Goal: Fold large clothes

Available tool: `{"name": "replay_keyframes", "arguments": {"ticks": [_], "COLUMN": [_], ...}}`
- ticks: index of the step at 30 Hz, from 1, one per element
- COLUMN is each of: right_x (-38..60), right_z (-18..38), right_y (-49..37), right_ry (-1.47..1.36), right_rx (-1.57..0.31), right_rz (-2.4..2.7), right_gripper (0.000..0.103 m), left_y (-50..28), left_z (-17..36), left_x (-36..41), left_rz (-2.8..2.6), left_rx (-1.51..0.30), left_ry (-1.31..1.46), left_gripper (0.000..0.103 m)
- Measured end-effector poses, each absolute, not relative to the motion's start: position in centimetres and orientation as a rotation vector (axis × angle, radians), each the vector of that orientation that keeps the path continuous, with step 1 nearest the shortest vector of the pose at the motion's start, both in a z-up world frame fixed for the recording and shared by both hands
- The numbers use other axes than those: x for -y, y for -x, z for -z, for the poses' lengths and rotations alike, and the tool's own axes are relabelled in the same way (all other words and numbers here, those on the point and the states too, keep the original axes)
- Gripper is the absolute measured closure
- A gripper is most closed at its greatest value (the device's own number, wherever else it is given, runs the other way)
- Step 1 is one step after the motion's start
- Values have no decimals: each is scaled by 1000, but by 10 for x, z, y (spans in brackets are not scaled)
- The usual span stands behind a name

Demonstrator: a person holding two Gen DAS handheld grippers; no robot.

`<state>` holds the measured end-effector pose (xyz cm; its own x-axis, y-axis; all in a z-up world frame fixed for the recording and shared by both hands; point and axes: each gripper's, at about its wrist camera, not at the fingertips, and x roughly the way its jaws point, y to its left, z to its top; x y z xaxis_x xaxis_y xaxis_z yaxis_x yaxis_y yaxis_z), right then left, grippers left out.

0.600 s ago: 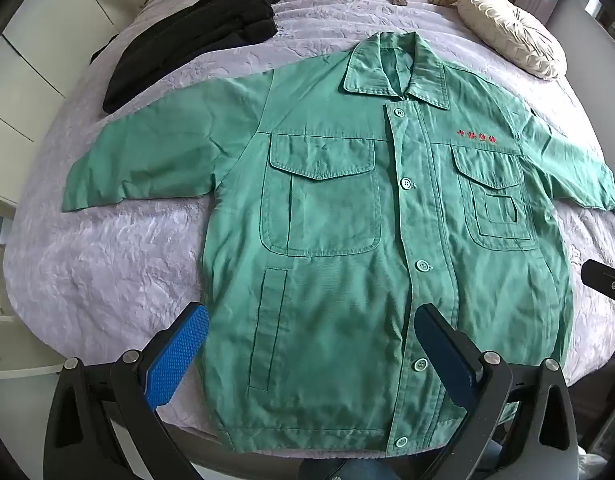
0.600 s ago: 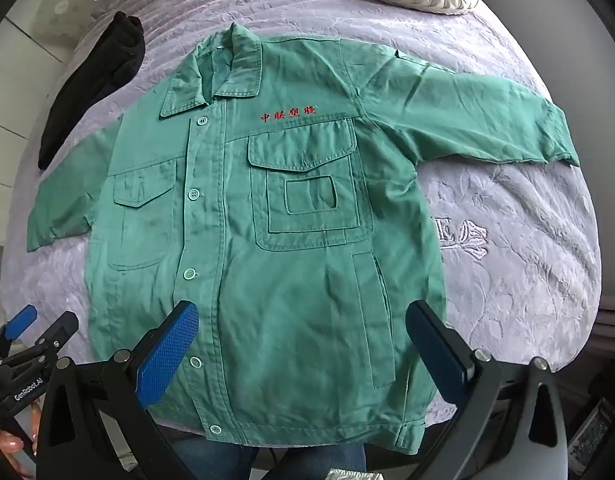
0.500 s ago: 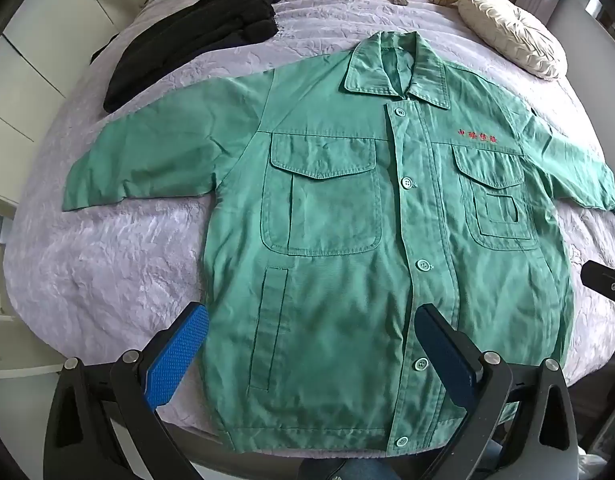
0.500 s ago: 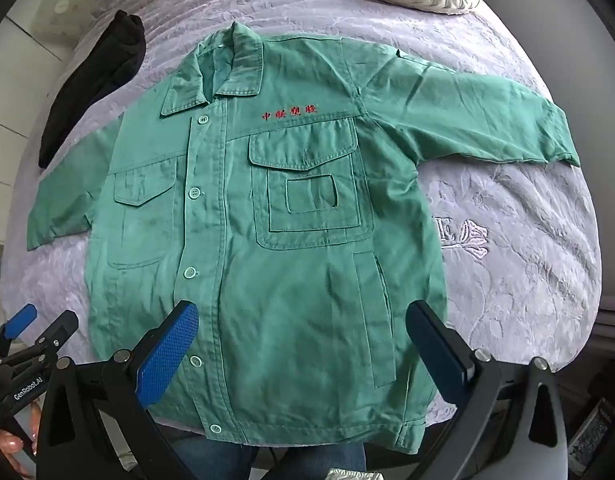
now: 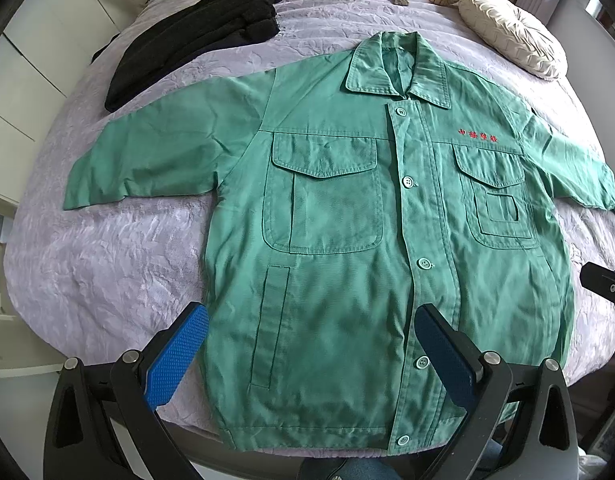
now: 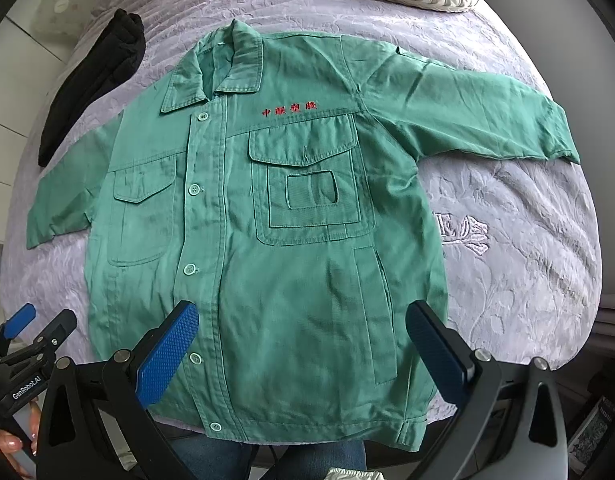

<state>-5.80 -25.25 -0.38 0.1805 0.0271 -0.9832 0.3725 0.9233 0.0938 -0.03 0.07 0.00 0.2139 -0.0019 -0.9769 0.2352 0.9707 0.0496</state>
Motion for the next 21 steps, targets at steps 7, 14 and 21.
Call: {"name": "replay_keyframes", "arguments": {"ticks": [7, 14, 21], "right_x": [251, 251, 251], "right_z": [4, 4, 4], "right_y": [59, 59, 58], "right_ry": [-345, -345, -344], "right_rx": [-1374, -1374, -1373], "right_rz": [250, 250, 250], "right_gripper": [0, 0, 0], "left_y": [0, 0, 0], "left_z": [0, 0, 0], "left_x": [0, -1, 0], "left_rz": [164, 163, 163], "left_rx": [-1350, -1350, -1351], "left_ry": [-203, -204, -206], "left_gripper": [0, 0, 0]}}
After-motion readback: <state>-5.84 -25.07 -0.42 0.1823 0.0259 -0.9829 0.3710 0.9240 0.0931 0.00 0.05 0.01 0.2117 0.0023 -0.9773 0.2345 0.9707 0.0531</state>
